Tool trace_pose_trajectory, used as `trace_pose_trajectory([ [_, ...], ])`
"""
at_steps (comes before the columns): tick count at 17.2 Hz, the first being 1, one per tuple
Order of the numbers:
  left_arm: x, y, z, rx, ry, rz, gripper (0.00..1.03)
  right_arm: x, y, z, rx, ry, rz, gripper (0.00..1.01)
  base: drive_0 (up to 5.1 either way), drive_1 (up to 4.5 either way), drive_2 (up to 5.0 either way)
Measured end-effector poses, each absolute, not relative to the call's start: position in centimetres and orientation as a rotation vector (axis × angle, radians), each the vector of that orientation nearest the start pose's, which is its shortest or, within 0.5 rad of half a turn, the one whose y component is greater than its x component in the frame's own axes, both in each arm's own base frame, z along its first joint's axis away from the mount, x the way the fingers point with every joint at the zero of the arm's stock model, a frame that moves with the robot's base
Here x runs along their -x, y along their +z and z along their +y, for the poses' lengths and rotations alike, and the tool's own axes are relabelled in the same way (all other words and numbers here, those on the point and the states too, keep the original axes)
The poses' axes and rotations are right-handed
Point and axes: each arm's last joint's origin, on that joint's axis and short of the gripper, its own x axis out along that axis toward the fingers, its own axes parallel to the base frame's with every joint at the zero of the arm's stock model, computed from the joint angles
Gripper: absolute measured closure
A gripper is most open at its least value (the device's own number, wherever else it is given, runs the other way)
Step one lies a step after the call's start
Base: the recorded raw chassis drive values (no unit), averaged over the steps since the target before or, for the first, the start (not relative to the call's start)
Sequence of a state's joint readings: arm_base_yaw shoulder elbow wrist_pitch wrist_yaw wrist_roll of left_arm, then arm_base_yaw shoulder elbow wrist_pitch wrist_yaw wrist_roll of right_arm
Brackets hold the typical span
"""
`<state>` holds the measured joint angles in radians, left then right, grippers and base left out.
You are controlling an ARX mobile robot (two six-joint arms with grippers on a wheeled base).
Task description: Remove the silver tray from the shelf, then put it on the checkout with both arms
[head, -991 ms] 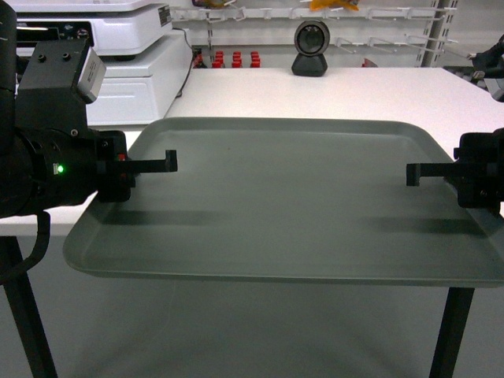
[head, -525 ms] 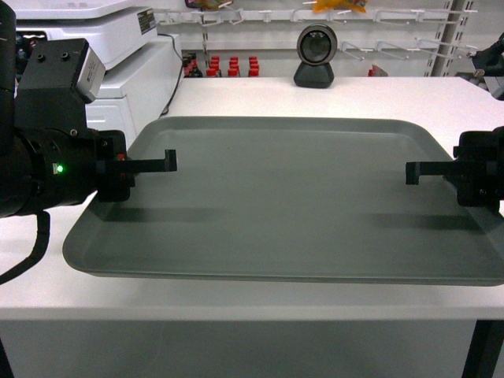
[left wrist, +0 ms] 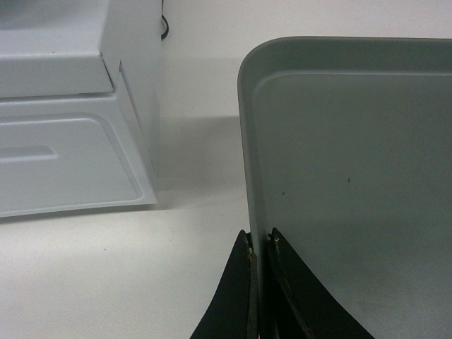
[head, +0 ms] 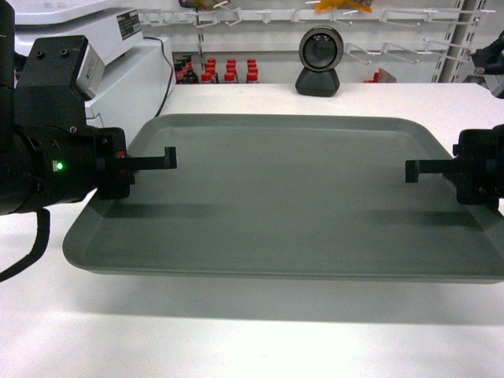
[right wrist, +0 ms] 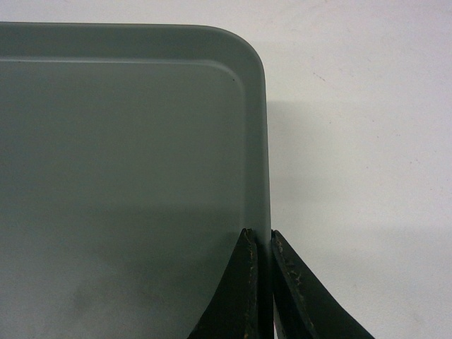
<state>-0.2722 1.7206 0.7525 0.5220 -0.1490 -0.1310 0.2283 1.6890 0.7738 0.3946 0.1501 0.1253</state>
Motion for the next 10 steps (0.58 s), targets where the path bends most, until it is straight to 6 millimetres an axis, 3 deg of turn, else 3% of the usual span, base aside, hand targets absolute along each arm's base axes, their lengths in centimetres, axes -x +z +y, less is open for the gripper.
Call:
trace_pose_trajectory([
  [10, -32.35, 15.52, -8.58, 0.036, -0.092, 0.443, 1.00, -32.41, 16.03, 7.09, -0.025, 0.045, 0.513, 0.98, 0.0, 0.00, 0.0],
])
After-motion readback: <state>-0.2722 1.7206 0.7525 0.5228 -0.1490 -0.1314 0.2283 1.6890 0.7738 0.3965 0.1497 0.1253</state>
